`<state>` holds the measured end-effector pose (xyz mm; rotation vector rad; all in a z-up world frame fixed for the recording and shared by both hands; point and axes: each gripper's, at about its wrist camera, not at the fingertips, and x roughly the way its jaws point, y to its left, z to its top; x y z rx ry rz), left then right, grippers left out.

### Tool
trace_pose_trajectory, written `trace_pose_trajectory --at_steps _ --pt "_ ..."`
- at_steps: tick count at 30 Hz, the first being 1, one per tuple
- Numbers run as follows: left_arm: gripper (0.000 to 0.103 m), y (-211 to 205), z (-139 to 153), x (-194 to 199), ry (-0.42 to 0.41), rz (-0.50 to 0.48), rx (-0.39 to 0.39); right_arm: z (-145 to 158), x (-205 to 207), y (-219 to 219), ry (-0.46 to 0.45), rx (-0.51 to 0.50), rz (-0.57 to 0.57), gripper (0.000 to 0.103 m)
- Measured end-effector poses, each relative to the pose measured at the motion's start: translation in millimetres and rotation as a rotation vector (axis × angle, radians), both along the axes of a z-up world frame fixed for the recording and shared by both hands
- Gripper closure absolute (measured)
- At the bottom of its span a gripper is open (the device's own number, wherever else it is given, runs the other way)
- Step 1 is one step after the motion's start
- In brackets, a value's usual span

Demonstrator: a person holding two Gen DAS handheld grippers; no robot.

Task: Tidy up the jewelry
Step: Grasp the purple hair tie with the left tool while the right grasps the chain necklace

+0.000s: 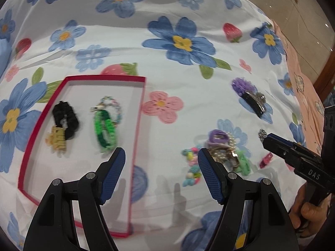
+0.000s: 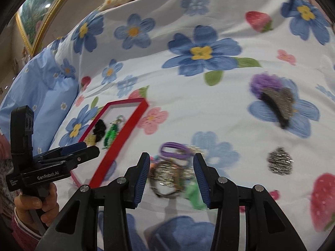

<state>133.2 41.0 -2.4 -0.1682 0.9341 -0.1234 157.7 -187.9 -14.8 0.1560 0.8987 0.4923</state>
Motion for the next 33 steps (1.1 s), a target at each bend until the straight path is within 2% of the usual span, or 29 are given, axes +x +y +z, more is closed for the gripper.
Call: trace_pose_trajectory --at_steps 15,24,26,27,28,33 --pt "0.031 -45.2 -14.1 24.1 0.033 -0.086 0.009 -13.6 -1.5 -81.2 0.025 -0.010 -0.152 0.056" --pt "0.031 -64.4 -28.9 49.1 0.067 -0.143 0.004 -29.8 11.5 -107.0 0.050 -0.044 -0.217 0.056" --pt "0.031 -68.3 -32.6 55.0 0.076 -0.154 0.003 -31.8 14.8 -109.3 0.049 -0.061 -0.225 0.054" --pt "0.031 -70.3 -34.3 57.8 0.079 -0.159 0.001 -33.8 18.0 -111.1 0.052 -0.077 -0.232 0.047" --pt "0.032 -72.5 -36.9 60.9 0.085 -0.168 -0.002 -35.7 20.7 -112.8 0.054 -0.086 -0.237 0.044" --pt "0.044 -79.3 -51.2 73.1 0.128 -0.194 -0.029 -47.4 32.8 -114.8 0.071 -0.115 -0.240 0.044"
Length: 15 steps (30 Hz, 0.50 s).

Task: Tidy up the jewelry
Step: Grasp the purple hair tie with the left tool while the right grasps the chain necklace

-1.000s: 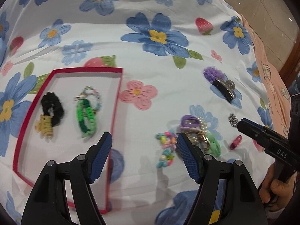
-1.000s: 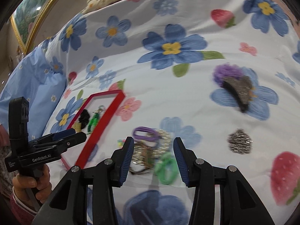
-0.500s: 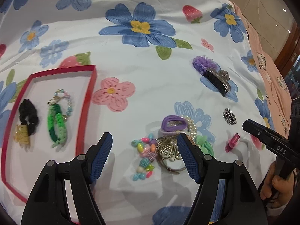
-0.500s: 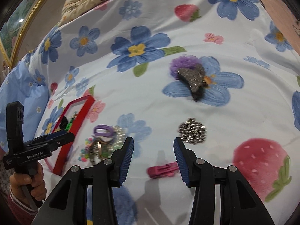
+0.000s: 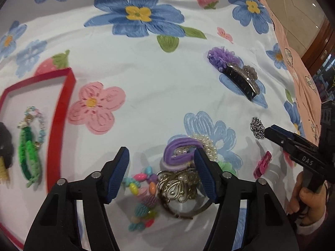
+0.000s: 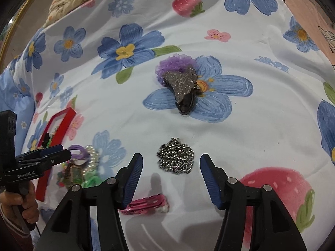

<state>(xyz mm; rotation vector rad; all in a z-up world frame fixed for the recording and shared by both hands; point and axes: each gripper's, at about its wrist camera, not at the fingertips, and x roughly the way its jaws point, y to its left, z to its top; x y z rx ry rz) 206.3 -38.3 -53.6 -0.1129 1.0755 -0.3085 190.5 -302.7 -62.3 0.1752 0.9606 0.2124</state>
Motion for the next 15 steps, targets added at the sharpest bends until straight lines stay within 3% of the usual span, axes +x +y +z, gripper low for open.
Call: trace_pose_trajectory --at_steps 2,6,7,9,12,13,15 --pt "0.051 -2.1 -5.4 2.8 0.015 -0.010 -0.012 -6.5 4.2 1.6 0.013 -0.005 0.006 0.044" --pt "0.078 -7.7 -7.4 2.9 0.017 -0.056 -0.052 -16.3 7.4 8.6 0.017 -0.042 0.017 0.050" --pt "0.079 -9.3 -6.4 1.8 0.011 -0.063 -0.048 -17.5 6.9 11.3 0.009 -0.068 0.017 0.063" --pt "0.087 -10.2 -3.8 0.4 0.000 -0.073 -0.048 -18.7 7.2 13.6 0.008 -0.087 0.017 0.079" --pt "0.090 -5.9 1.4 -2.9 -0.011 -0.065 -0.066 -17.8 7.6 13.3 0.001 -0.088 0.020 0.085" --pt "0.090 -3.8 3.7 -4.3 -0.015 -0.063 -0.072 -16.1 6.1 13.3 -0.005 -0.084 0.021 0.091" --pt "0.091 1.2 9.1 -7.3 -0.026 -0.054 -0.081 -12.6 4.2 14.1 -0.014 -0.077 0.023 0.091"
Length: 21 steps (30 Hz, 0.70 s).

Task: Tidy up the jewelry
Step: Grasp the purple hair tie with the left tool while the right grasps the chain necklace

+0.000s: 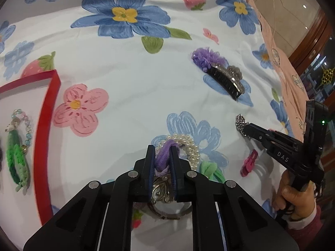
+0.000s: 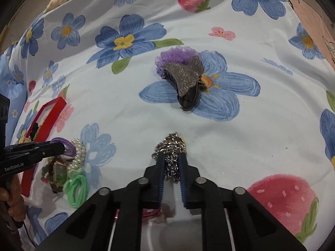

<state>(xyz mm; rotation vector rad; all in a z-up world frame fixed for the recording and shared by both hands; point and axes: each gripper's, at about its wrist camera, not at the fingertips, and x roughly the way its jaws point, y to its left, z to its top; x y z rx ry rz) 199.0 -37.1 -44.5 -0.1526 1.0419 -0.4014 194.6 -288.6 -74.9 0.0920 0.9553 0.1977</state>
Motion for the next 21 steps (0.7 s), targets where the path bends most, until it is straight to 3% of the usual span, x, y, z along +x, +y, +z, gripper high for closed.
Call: trace_pose_trajectory --at_steps 21 --pt "0.092 71.7 45.9 -48.9 -0.095 0.136 -0.074 68.3 -22.0 50.3 -0.136 0.094 0.116 0.094"
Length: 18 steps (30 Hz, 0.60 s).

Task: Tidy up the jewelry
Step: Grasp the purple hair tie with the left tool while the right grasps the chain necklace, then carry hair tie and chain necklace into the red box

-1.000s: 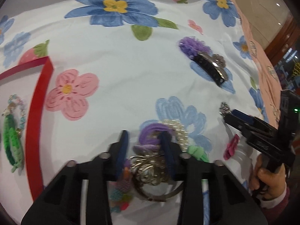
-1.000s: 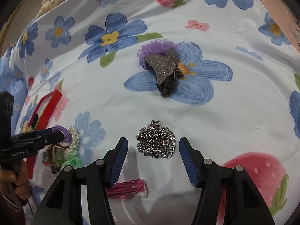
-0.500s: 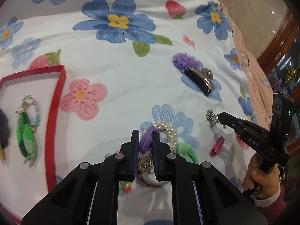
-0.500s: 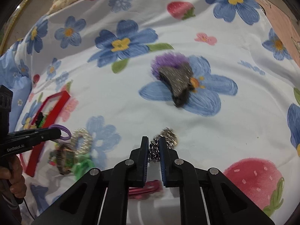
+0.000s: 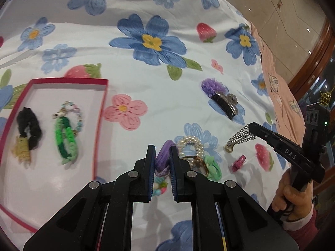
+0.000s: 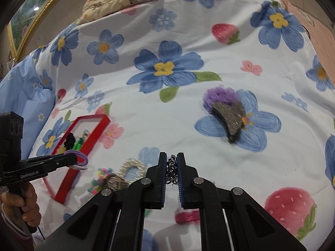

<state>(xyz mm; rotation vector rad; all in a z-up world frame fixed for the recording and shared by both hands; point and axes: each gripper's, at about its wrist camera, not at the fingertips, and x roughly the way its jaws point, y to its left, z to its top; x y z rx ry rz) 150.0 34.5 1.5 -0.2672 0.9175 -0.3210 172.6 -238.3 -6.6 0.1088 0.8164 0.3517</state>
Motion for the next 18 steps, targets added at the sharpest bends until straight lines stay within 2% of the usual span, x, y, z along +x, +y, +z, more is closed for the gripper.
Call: trace_pose_trajectory --at_steps 18 --pt "0.092 76.5 16.5 -31.0 -0.045 0.151 -0.015 28.9 -8.1 91.6 -0.044 0.048 0.185 0.094"
